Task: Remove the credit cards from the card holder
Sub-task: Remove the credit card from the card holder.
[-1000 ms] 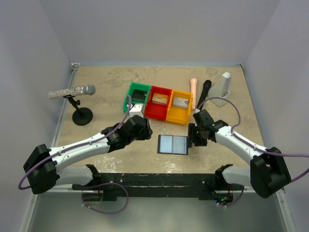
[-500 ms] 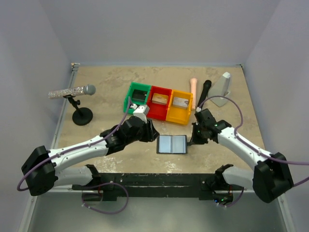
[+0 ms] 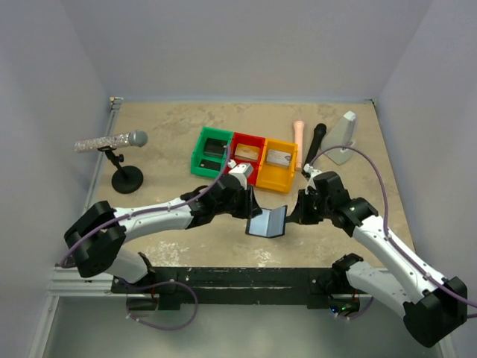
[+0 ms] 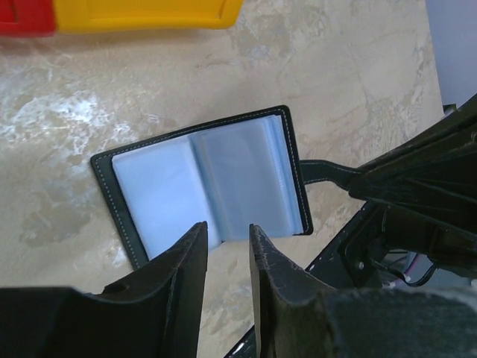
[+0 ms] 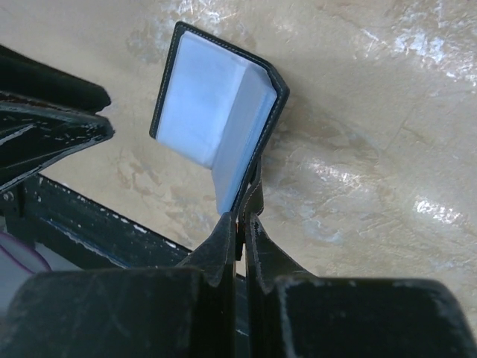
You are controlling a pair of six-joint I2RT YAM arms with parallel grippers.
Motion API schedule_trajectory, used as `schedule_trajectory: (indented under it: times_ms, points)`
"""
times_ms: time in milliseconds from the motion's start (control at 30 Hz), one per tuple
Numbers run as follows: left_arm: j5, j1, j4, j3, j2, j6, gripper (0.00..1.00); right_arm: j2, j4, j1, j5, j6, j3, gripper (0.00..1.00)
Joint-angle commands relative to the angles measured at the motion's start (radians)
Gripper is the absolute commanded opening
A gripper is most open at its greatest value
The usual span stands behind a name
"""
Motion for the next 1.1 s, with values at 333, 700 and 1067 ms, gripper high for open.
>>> schedule_trajectory:
  times_ms: [333, 700, 1067]
  points:
    - [0.094, -0.042, 0.045, 0.185, 0.178, 0.043, 0.37, -0.054, 0.035, 0.005, -0.050, -0.035, -0.020, 0.00]
    - [0.102, -0.068, 0.008, 0.241, 0.247, 0.081, 0.41, -0.058, 0.061, 0.004, -0.071, -0.029, -0.005, 0.00]
    - [0.071, -0.088, -0.037, 0.282, 0.301, 0.108, 0.42, -0.060, 0.064, 0.004, -0.086, -0.020, 0.004, 0.00]
